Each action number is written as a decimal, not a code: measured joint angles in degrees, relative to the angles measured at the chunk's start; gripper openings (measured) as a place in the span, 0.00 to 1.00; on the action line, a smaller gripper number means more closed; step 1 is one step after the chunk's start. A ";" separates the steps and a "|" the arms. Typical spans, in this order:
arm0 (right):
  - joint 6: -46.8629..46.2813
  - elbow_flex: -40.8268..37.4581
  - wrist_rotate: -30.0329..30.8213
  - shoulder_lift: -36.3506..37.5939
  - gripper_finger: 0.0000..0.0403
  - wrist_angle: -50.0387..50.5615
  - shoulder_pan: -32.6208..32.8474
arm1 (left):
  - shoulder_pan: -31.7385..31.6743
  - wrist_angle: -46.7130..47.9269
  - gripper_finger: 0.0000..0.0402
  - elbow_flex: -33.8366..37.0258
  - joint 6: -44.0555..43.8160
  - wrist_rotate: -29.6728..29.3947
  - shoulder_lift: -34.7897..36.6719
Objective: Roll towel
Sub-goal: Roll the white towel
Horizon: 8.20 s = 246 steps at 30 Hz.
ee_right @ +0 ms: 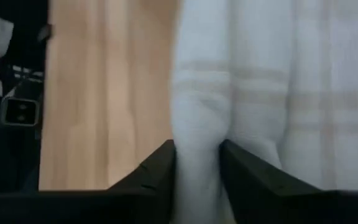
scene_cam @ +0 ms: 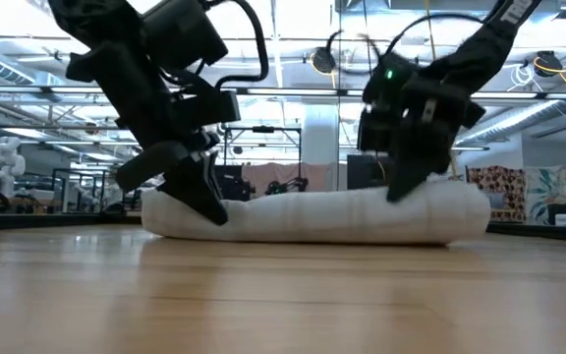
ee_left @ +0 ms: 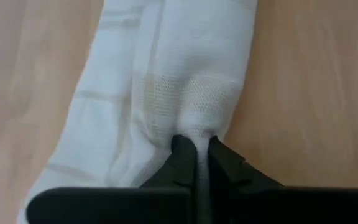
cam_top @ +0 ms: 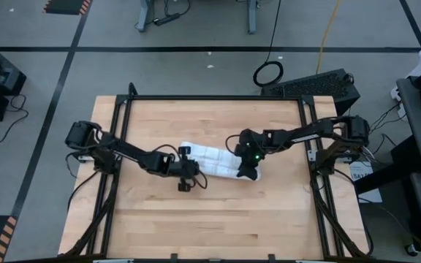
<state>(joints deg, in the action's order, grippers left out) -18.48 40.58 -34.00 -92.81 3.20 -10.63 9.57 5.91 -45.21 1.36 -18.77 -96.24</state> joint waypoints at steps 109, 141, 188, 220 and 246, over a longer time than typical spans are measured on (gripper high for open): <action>22.20 2.40 30.74 -2.09 0.40 10.15 11.81 | -15.01 8.46 0.17 0.55 -10.30 41.57 2.72; 15.14 5.38 -7.80 -8.50 0.12 14.90 0.54 | 7.11 -1.44 0.73 0.92 2.00 1.77 5.32; 20.24 -13.70 45.73 18.84 0.40 -18.17 32.24 | -12.60 4.09 0.09 0.50 -28.08 43.33 3.62; 1.45 -13.48 19.91 -7.91 0.00 -39.49 3.49 | -10.32 7.16 0.73 0.28 -24.61 31.50 15.49; 0.98 -13.49 20.05 -7.72 0.00 -36.81 6.17 | 2.71 -16.18 0.01 9.61 -20.44 1.86 2.49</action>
<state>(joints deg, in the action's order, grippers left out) -17.50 27.09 -13.95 -100.53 -33.61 -4.46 12.28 -10.27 -35.60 -19.09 -16.91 -93.75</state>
